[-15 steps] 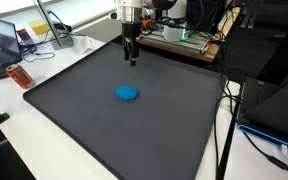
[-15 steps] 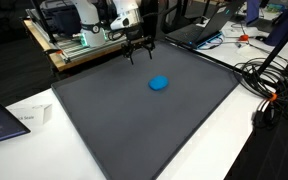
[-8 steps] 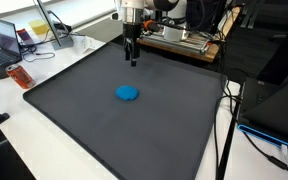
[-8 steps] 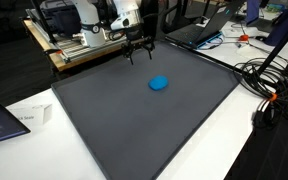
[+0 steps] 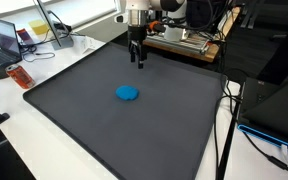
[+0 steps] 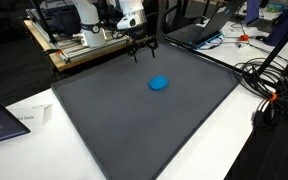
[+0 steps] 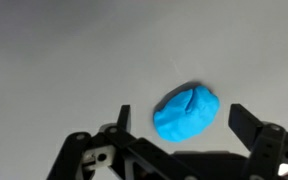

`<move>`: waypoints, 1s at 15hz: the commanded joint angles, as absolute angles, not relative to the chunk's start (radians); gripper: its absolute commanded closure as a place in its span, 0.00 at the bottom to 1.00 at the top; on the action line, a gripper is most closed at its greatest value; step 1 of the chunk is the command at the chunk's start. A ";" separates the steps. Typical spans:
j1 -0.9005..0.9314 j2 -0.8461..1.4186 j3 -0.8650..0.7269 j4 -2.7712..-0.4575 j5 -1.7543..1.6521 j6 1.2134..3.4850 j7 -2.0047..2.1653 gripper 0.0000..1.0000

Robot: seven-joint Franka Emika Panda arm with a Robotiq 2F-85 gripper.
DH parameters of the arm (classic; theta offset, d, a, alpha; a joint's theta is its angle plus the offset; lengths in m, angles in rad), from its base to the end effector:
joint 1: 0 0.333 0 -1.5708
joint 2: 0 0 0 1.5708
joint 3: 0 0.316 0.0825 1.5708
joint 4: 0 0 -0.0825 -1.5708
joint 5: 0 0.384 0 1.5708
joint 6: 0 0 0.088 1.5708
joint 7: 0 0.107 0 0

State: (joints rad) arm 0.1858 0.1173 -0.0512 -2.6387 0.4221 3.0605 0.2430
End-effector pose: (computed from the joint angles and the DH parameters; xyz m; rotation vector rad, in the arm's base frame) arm 0.4498 0.0278 0.2344 -2.8665 0.7668 -0.4138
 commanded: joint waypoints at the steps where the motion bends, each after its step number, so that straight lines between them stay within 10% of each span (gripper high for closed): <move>1: 0.274 0.098 -0.125 -2.634 0.267 3.027 0.401 0.00; 15: 0.337 0.162 -0.131 -2.408 -0.164 2.773 0.885 0.00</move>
State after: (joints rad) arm 0.3927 0.1308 -0.1937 -2.4562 -0.1035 2.8177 0.8140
